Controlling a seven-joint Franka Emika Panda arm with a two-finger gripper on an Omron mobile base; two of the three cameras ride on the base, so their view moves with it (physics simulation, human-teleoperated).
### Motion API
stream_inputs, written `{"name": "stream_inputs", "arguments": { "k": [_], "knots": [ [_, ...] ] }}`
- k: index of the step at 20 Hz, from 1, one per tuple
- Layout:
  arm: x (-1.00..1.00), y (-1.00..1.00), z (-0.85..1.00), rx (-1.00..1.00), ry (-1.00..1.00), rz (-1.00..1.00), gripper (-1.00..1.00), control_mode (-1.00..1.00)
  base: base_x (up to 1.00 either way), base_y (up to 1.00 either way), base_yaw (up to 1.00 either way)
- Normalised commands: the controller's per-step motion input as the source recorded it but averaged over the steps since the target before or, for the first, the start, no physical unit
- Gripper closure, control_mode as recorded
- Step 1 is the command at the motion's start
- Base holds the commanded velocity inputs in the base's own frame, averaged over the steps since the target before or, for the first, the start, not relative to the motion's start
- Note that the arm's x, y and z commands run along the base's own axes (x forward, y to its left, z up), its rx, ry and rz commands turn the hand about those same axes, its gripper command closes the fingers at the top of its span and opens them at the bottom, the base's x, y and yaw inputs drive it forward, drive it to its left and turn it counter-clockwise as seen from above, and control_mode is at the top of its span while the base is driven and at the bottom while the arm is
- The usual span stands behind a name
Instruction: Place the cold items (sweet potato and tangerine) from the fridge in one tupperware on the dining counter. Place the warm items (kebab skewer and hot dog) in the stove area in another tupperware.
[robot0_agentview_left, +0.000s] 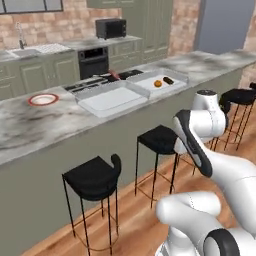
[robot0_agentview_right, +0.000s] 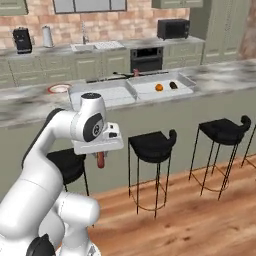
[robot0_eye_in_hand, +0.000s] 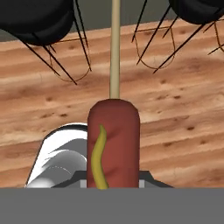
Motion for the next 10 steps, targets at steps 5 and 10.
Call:
{"name": "stream_inputs", "arguments": {
  "k": [5, 10],
  "knots": [
    [0.00, 0.00, 0.00, 0.00, 0.00, 0.00, 1.00, 1.00, 0.00, -0.47, 0.85],
    [0.00, 0.00, 0.00, 0.00, 0.00, 0.00, 1.00, 1.00, 0.00, -0.63, 0.78]
  ]
}}
